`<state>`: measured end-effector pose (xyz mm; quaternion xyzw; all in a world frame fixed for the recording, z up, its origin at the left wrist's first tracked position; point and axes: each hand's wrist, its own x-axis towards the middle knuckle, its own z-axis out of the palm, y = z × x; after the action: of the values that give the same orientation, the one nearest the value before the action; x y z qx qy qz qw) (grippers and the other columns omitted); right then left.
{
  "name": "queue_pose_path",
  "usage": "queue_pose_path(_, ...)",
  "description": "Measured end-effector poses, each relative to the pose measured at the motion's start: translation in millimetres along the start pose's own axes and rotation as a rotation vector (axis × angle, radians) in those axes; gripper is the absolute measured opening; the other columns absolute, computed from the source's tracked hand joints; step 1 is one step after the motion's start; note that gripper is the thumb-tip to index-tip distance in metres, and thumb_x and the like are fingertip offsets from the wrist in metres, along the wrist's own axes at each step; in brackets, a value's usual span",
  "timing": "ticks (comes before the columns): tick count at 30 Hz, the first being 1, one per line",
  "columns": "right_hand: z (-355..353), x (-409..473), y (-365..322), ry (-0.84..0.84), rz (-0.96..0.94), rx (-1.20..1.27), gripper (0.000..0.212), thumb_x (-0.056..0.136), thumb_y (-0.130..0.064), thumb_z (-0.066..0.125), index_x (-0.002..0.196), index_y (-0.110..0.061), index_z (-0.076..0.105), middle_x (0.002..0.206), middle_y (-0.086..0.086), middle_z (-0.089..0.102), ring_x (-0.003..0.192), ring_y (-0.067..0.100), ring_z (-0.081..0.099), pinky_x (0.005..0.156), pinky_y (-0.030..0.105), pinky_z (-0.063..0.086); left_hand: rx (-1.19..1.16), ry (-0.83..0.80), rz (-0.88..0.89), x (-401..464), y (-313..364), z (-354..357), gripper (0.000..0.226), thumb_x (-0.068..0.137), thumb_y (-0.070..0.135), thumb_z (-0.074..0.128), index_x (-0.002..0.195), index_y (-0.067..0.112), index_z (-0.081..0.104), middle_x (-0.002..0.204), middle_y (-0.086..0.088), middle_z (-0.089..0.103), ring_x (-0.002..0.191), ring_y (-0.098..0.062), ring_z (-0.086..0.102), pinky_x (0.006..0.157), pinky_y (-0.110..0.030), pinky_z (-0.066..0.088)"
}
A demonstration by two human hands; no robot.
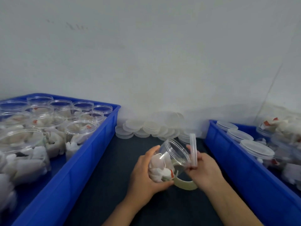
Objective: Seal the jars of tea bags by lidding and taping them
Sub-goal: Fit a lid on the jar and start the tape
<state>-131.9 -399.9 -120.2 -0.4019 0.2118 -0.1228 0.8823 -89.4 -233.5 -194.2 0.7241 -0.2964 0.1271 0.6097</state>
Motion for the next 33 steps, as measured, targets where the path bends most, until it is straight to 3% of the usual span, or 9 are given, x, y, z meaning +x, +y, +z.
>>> queue_pose_path(4, -9.1, -22.6, 22.4, -0.033, -0.044, -0.147, 0.022, 0.095, -0.013, 0.044, 0.097, -0.008, 0.065, 0.06, 0.004, 0.055, 0.047, 0.011, 0.044, 0.052, 0.024, 0.035, 0.099, -0.032, 0.064, -7.3, 6.8, -0.8, 0.095, 0.052, 0.046, 0.087, 0.131, 0.064, 0.037, 0.113, 0.027, 0.05, 0.1, 0.0, 0.054, 0.084, -0.013, 0.045)
queue_pose_path(7, -7.4, -24.4, 23.7, -0.072, -0.12, -0.241, 0.023, 0.101, -0.022, 0.045, 0.092, -0.01, 0.063, 0.068, 0.006, 0.059, 0.052, 0.014, 0.053, 0.049, 0.026, 0.046, 0.103, -0.054, 0.063, -9.5, 8.4, -2.3, 0.098, 0.057, 0.037, 0.091, 0.136, 0.056, 0.037, 0.116, 0.017, 0.053, 0.104, -0.002, 0.056, 0.089, -0.021, 0.049)
queue_pose_path(10, -6.7, -21.5, 26.8, 0.006, -0.146, -0.354, 0.037, 0.103, -0.036, 0.041, 0.095, -0.007, 0.064, 0.076, 0.011, 0.067, 0.071, 0.026, 0.06, 0.07, 0.038, 0.055, 0.101, -0.054, 0.063, -8.7, 8.3, -3.8, 0.098, 0.059, 0.034, 0.091, 0.138, 0.054, 0.037, 0.117, 0.015, 0.054, 0.105, -0.002, 0.057, 0.09, -0.02, 0.049)
queue_pose_path(13, -9.5, -22.5, 26.7, 0.066, -0.199, -0.542, 0.055, 0.099, -0.056, 0.028, 0.094, -0.015, 0.065, 0.084, 0.01, 0.072, 0.088, 0.029, 0.066, 0.094, 0.048, 0.05, 0.12, -0.078, 0.068, -7.9, 8.2, -5.5, 0.098, 0.059, 0.034, 0.091, 0.139, 0.053, 0.036, 0.12, 0.013, 0.054, 0.109, -0.001, 0.056, 0.092, -0.021, 0.049)
queue_pose_path(17, -21.2, -26.9, 23.2, -0.063, -0.261, -0.738, 0.081, 0.079, -0.074, 0.01, 0.12, -0.024, 0.06, 0.118, 0.012, 0.067, 0.113, 0.026, 0.059, 0.113, 0.047, 0.03, 0.164, -0.089, 0.089, -7.0, 8.8, -6.2, 0.1, 0.06, 0.031, 0.091, 0.14, 0.052, 0.035, 0.122, 0.015, 0.052, 0.111, -0.001, 0.054, 0.094, -0.02, 0.047)
queue_pose_path(19, -27.0, -27.2, 22.9, -0.17, -0.322, -0.784, 0.095, 0.074, -0.082, 0.012, 0.145, -0.027, 0.04, 0.137, 0.008, 0.056, 0.123, 0.023, 0.054, 0.116, 0.047, 0.027, 0.192, -0.091, 0.115, -7.6, 8.4, -6.4, 0.101, 0.059, 0.033, 0.091, 0.14, 0.055, 0.033, 0.123, 0.016, 0.051, 0.111, -0.001, 0.053, 0.094, -0.018, 0.046)
queue_pose_path(21, -27.4, -30.1, 23.7, -0.253, -0.424, -0.783, 0.099, 0.069, -0.094, 0.024, 0.151, -0.04, 0.019, 0.152, -0.004, 0.038, 0.133, 0.015, 0.044, 0.116, 0.046, 0.027, 0.209, -0.11, 0.132, -8.1, 9.1, -6.4, 0.102, 0.059, 0.036, 0.09, 0.14, 0.057, 0.032, 0.123, 0.018, 0.049, 0.114, -0.002, 0.051, 0.095, -0.018, 0.045)
queue_pose_path(25, -27.4, -31.1, 24.5, -0.389, -0.688, -0.957, 0.085, 0.073, -0.076, 0.049, 0.145, -0.059, 0.008, 0.142, -0.036, 0.023, 0.132, -0.013, 0.029, 0.106, 0.026, 0.038, 0.219, -0.153, 0.149, -6.6, 10.3, -5.3, 0.099, 0.059, 0.043, 0.086, 0.14, 0.058, 0.031, 0.123, 0.019, 0.047, 0.115, -0.005, 0.051, 0.097, -0.025, 0.047)
queue_pose_path(33, -23.1, -24.0, 27.8, -0.284, -0.752, -0.946, 0.064, 0.089, -0.047, 0.059, 0.137, -0.062, 0.02, 0.122, -0.016, 0.038, 0.104, -0.014, 0.047, 0.089, 0.01, 0.044, 0.169, -0.148, 0.1, -8.6, 12.9, -4.0, 0.104, 0.058, 0.03, 0.093, 0.141, 0.051, 0.035, 0.127, 0.015, 0.044, 0.118, -0.001, 0.05, 0.095, -0.016, 0.045)
